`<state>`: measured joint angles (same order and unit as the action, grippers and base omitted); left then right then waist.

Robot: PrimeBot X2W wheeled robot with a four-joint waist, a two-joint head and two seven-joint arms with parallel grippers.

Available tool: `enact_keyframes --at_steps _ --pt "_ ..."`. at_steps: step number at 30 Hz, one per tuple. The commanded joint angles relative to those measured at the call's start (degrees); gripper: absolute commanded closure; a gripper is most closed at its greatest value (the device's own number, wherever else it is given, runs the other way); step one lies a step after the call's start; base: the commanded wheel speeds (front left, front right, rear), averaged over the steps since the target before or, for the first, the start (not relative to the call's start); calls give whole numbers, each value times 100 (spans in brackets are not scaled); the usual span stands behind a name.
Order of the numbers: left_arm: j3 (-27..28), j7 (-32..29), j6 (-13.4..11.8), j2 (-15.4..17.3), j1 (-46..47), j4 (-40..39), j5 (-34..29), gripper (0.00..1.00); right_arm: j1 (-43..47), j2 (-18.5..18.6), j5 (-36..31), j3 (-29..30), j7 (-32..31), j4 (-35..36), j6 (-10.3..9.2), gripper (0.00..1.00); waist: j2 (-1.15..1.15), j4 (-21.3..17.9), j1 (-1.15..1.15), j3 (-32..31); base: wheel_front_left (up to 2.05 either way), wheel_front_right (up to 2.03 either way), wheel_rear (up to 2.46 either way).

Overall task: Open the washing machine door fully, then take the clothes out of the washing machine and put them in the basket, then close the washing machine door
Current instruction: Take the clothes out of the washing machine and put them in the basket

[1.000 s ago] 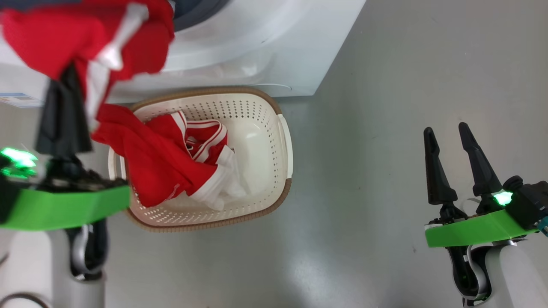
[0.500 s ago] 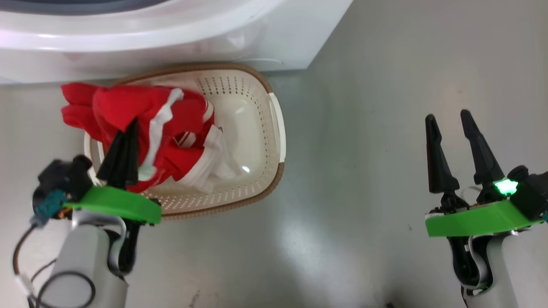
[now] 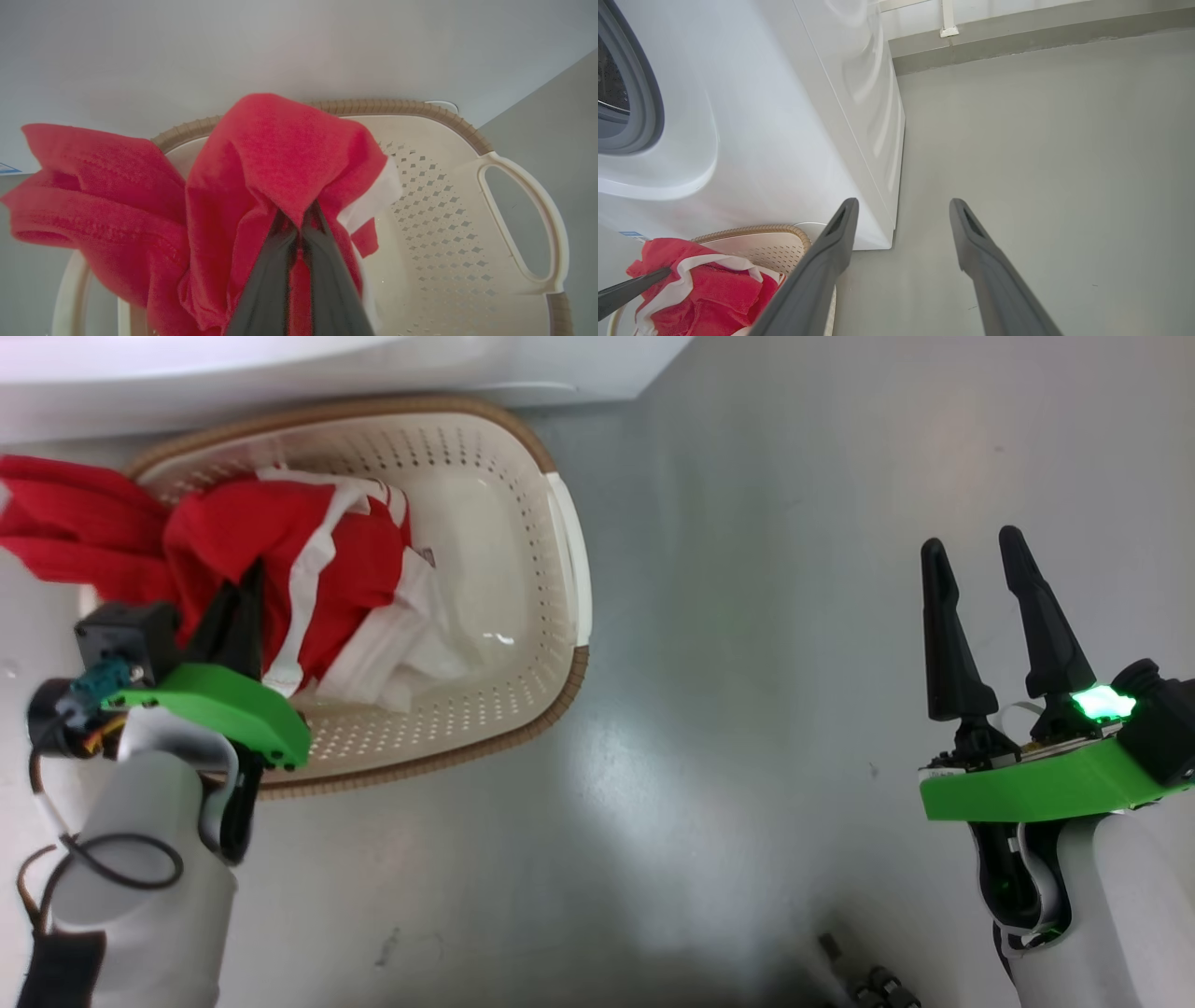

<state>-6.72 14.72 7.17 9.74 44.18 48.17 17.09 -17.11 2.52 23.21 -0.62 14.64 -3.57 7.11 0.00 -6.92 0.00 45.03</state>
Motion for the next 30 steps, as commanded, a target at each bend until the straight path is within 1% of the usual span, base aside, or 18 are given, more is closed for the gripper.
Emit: enact_keyframes --at_steps 1,3,4,5,6,7,8,9,10,19,24,30 --pt "91 28 32 248 20 44 -89 100 26 36 74 -143 36 146 37 0 0 -119 0 202 0 0 0" --pt "70 28 32 279 148 251 -85 98 -15 36 92 -159 36 152 37 0 0 -139 0 261 0 0 0" --pt "50 28 32 289 208 349 -84 94 -29 36 98 -164 36 154 37 0 0 -145 0 279 0 0 0" --pt "33 28 32 297 260 438 -81 88 -38 36 101 -167 36 157 37 0 0 -149 0 292 0 0 0" --pt "23 28 32 299 306 520 -75 76 -45 36 104 -167 36 157 37 0 0 -150 0 299 0 0 0" --pt "23 28 32 299 306 520 -75 76 -45 36 104 -167 36 157 37 0 0 -150 0 299 0 0 0" --pt "14 28 32 296 347 580 -67 63 -49 36 103 -165 36 154 37 0 0 -148 0 301 0 0 0" --pt "12 28 32 294 385 621 -57 39 -50 36 100 -160 36 147 37 0 0 -144 0 293 0 0 0" --pt "19 28 32 291 412 644 -45 0 -49 36 95 -155 36 139 37 0 0 -139 0 281 0 0 0" --pt "121 28 32 184 201 583 76 0 2 36 -21 -94 36 18 37 0 0 -17 0 -162 0 0 0" --pt "234 28 32 98 -79 324 168 0 88 36 -119 -56 36 -53 37 0 0 88 0 -539 0 0 0" --pt "394 28 32 30 -524 -177 193 0 269 36 -241 -7 36 -154 37 0 0 214 0 -1077 0 0 0"
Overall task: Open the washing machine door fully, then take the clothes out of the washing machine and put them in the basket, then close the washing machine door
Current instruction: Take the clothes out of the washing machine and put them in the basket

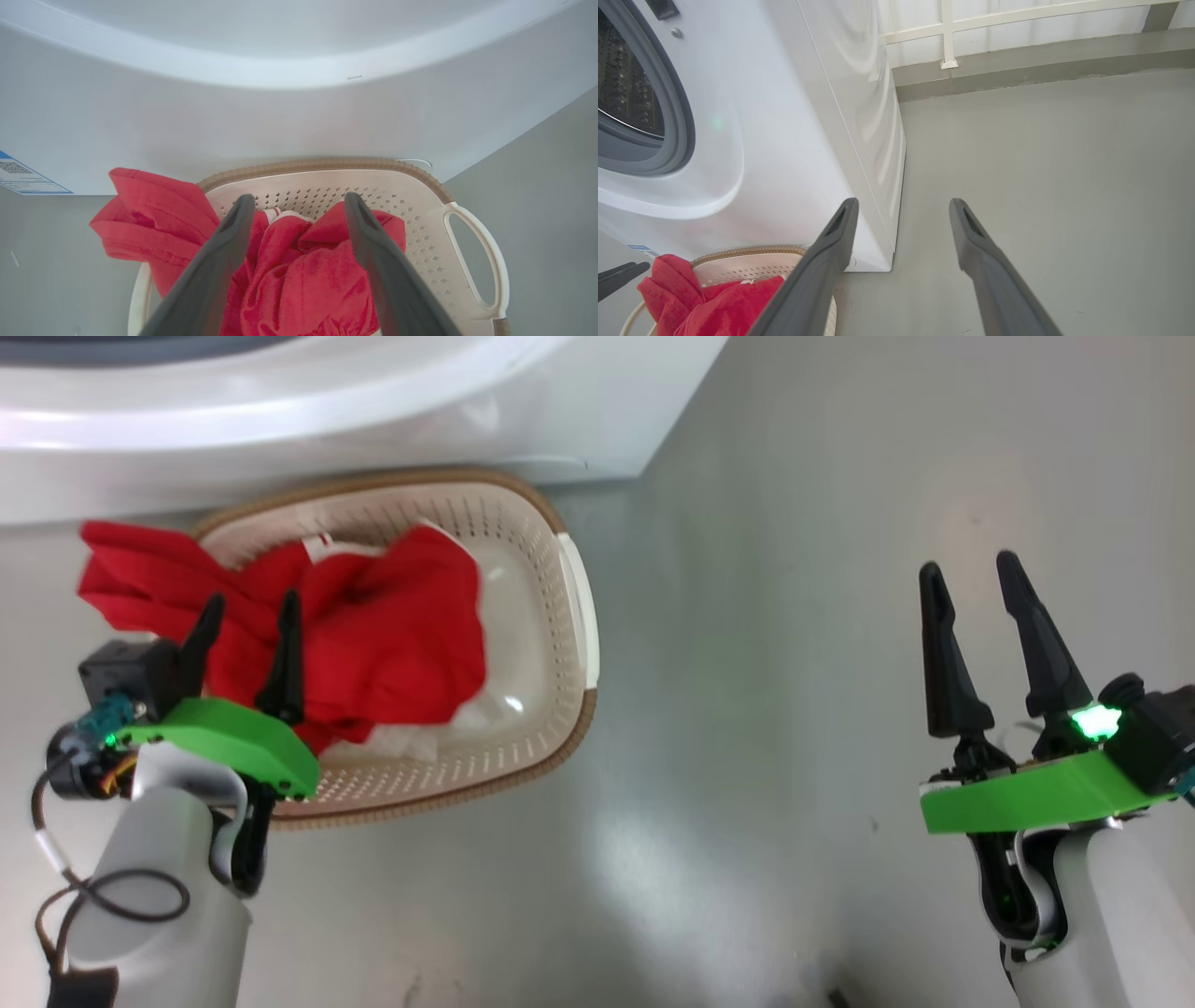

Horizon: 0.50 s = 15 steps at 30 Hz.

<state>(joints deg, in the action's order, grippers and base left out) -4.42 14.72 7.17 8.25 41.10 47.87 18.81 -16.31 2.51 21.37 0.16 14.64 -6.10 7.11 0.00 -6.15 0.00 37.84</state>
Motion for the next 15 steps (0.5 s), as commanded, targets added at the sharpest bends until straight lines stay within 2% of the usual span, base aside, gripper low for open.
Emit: enact_keyframes --at_steps 1,15 --pt "182 28 32 166 -294 -231 11 0 225 37 -78 -70 36 84 37 0 0 162 0 -448 0 0 0" --pt "523 28 32 70 -1178 -1452 -233 0 708 37 -271 66 36 -30 37 0 0 373 0 -1381 0 0 0"
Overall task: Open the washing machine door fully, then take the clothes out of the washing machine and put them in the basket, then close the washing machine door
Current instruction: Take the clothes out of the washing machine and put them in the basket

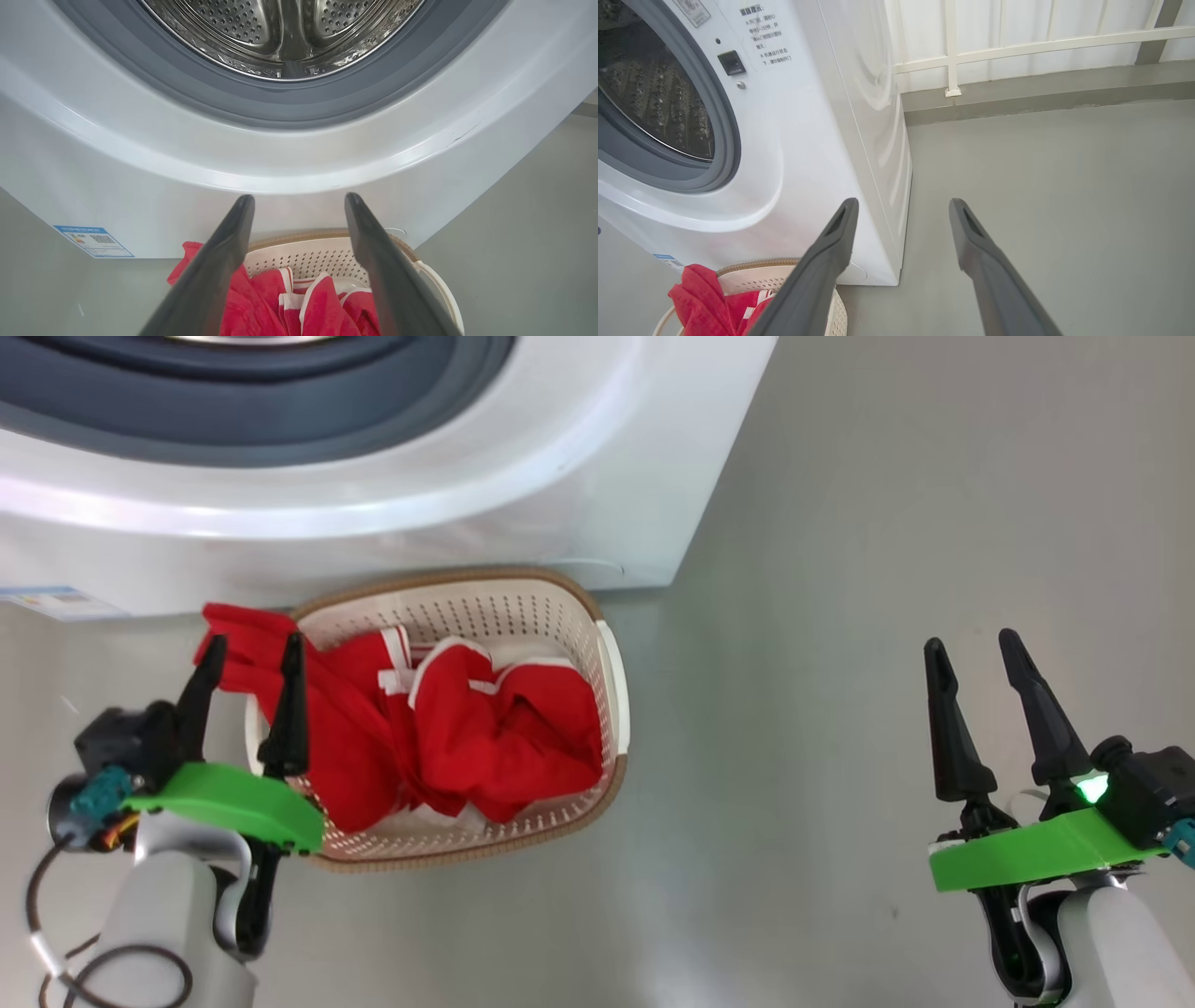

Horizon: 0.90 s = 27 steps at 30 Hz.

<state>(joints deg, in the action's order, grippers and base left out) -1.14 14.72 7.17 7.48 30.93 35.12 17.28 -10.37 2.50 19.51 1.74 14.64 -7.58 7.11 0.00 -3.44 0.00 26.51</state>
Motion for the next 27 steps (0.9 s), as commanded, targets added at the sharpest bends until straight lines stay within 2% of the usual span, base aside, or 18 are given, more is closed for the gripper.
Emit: enact_keyframes --at_steps 1,27 --pt "226 28 32 131 -224 -258 -87 0 144 38 -92 -84 36 115 37 0 0 109 0 -297 0 0 0" --pt "624 28 32 15 -1765 -1965 -429 0 820 38 -191 57 36 97 37 0 0 200 0 -1263 0 0 0"
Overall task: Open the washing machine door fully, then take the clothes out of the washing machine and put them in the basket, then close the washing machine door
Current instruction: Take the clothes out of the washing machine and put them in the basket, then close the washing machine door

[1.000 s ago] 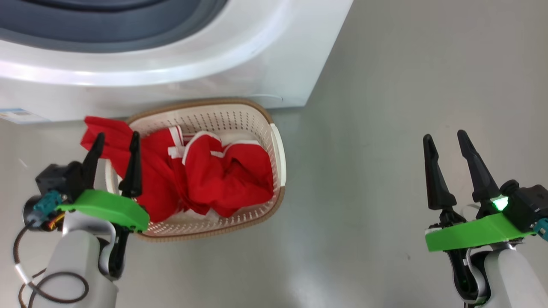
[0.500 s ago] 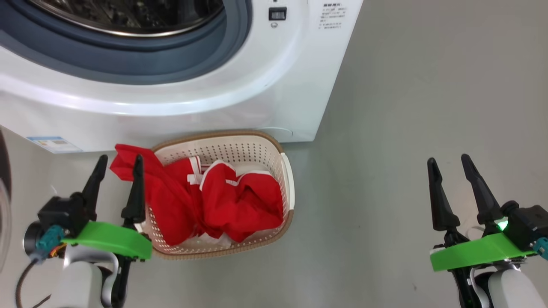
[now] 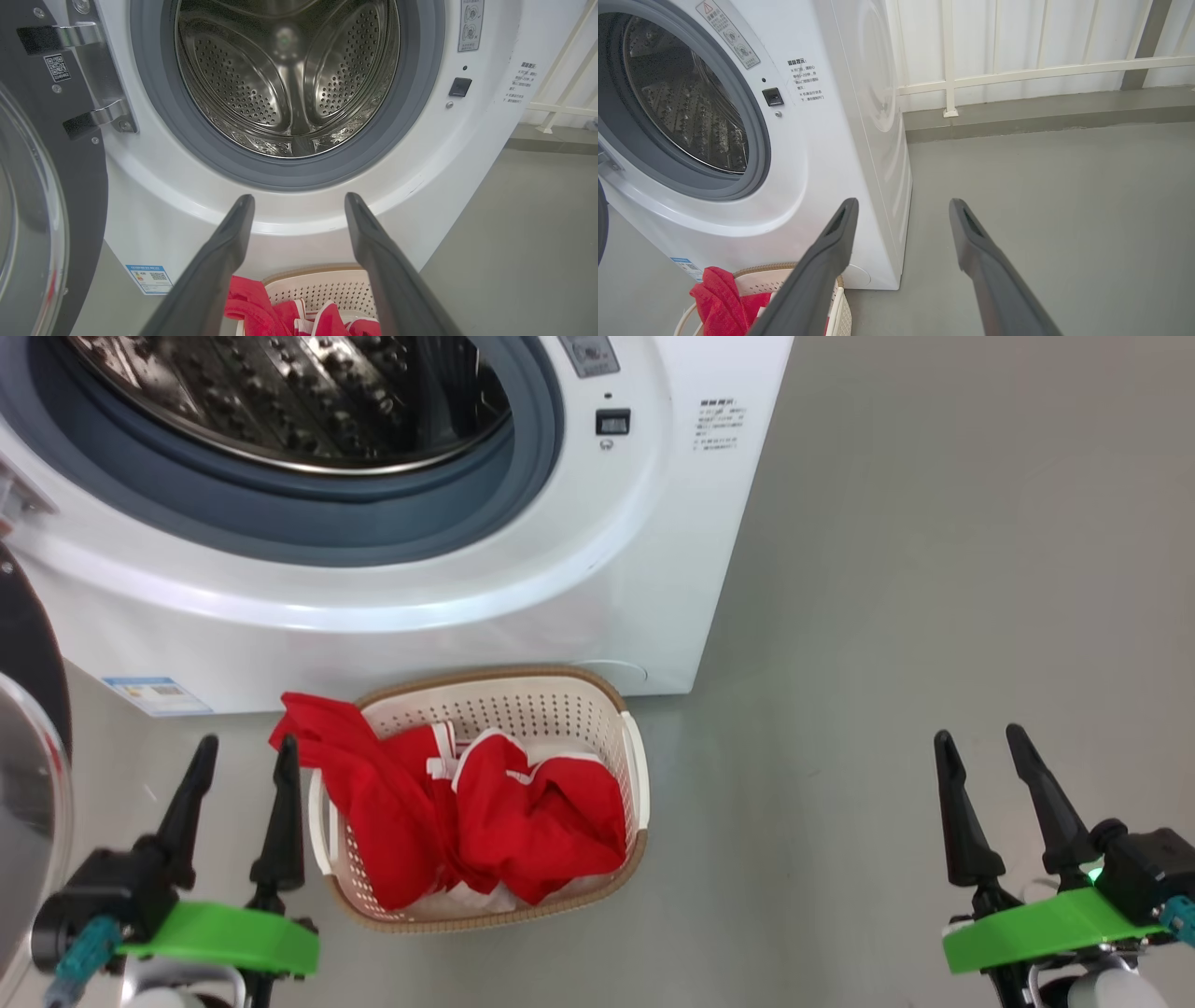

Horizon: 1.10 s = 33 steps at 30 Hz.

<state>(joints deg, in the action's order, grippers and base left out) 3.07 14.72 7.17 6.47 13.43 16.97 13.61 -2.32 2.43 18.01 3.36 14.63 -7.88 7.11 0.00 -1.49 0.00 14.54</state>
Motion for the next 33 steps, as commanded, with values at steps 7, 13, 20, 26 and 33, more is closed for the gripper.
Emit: enact_keyframes --at_steps 7,13,20,26,33 --pt "376 28 32 -34 -582 -544 -127 0 333 44 -85 -25 37 170 37 0 0 38 0 -309 0 0 0" --pt "445 28 32 -115 -971 -821 -185 0 537 44 -93 51 37 201 37 0 0 66 0 -441 0 0 0" --pt "459 28 32 -189 -1081 -915 -195 0 607 44 -96 115 37 218 37 0 0 80 0 -502 0 0 0" --pt "452 28 32 -193 -1075 -936 -207 0 600 44 -102 108 37 240 37 0 0 68 0 -490 0 0 0" --pt "470 28 32 -191 -1056 -945 -223 0 594 44 -96 104 37 251 37 0 0 75 0 -475 -6 6 0"
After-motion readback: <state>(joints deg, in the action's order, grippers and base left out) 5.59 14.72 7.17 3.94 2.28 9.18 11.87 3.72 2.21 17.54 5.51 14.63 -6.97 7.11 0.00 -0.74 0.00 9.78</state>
